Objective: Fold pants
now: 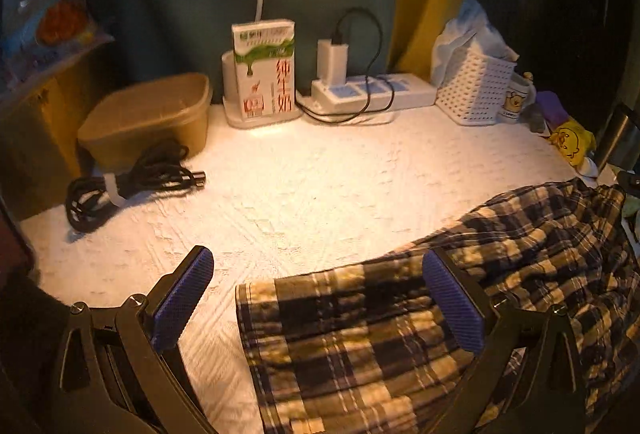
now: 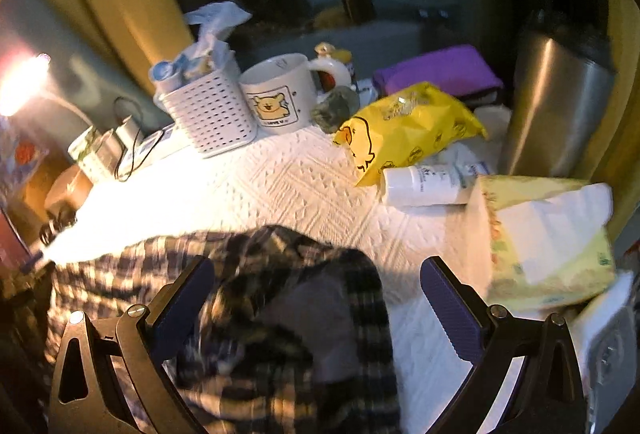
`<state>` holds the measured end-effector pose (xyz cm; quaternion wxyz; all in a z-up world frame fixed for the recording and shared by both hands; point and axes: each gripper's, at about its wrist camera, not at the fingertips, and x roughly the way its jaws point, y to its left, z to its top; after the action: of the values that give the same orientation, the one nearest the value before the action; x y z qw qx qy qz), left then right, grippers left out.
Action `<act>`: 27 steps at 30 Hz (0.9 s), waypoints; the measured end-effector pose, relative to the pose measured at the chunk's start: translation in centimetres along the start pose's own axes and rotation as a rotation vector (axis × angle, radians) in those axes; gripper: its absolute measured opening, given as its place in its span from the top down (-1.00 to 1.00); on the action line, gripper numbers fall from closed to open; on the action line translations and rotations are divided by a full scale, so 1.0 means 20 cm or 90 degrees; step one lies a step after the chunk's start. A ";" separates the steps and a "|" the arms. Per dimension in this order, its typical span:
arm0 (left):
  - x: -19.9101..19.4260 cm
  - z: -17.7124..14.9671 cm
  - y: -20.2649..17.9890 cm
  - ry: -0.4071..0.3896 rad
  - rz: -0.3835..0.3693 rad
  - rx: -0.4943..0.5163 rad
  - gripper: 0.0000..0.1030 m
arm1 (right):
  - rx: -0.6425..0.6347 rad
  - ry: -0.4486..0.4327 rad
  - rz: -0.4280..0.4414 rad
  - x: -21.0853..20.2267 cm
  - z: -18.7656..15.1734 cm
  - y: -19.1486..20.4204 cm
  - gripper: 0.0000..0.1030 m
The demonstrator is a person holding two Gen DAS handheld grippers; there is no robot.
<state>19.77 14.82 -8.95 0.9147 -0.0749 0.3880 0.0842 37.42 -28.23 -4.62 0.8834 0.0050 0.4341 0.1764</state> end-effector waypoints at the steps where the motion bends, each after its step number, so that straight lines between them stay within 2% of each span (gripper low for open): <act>1: 0.03 0.00 0.01 0.009 -0.004 -0.002 -1.00 | 0.005 0.014 0.004 0.04 0.01 -0.01 -1.00; 5: 0.13 0.00 0.04 0.044 -0.029 -0.006 -1.00 | 0.018 0.062 0.001 0.20 0.04 -0.04 -1.00; 6: 0.17 0.00 0.04 0.065 -0.038 -0.010 -1.00 | 0.022 0.074 0.009 0.22 0.03 -0.05 -0.92; 7: 0.20 -0.01 0.04 0.078 -0.045 -0.011 -1.00 | 0.018 0.085 0.020 0.24 0.03 -0.05 -0.76; 8: 0.22 -0.02 0.03 0.090 -0.054 -0.009 -1.00 | 0.001 0.093 0.020 0.26 0.02 -0.03 -0.35; 9: 0.24 -0.03 0.02 0.096 -0.055 0.000 -0.99 | -0.018 0.096 0.007 0.26 0.01 -0.01 -0.05; 10: 0.23 -0.04 0.00 0.092 -0.059 0.021 -0.96 | -0.038 0.093 0.001 0.26 0.00 0.01 0.12; 11: 0.23 -0.04 -0.03 0.089 -0.068 0.037 -0.79 | -0.050 0.091 0.004 0.26 -0.01 0.02 0.29; 12: 0.22 -0.05 -0.05 0.080 -0.074 0.058 -0.61 | -0.062 0.087 0.007 0.25 -0.01 0.03 0.33; 13: 0.21 -0.06 -0.07 0.074 -0.073 0.075 -0.19 | -0.074 0.079 0.005 0.23 -0.02 0.04 0.43; 14: 0.20 -0.06 -0.09 0.071 -0.073 0.087 0.28 | -0.082 0.073 0.002 0.21 -0.02 0.04 0.45; 16: 0.18 -0.06 -0.11 0.076 -0.111 0.094 0.88 | -0.103 0.052 -0.005 0.16 -0.02 0.06 0.47; 21: 0.05 -0.01 -0.14 0.013 -0.086 0.100 0.89 | -0.167 -0.030 -0.028 -0.01 0.04 0.16 0.52; 27: -0.13 0.17 -0.09 -0.109 -0.026 0.110 0.92 | -0.208 -0.112 -0.021 -0.15 0.18 0.26 0.53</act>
<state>20.71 13.53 -4.52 0.9491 0.0038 0.3127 0.0380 36.95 -23.85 0.80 0.9098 -0.1298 0.3208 0.2290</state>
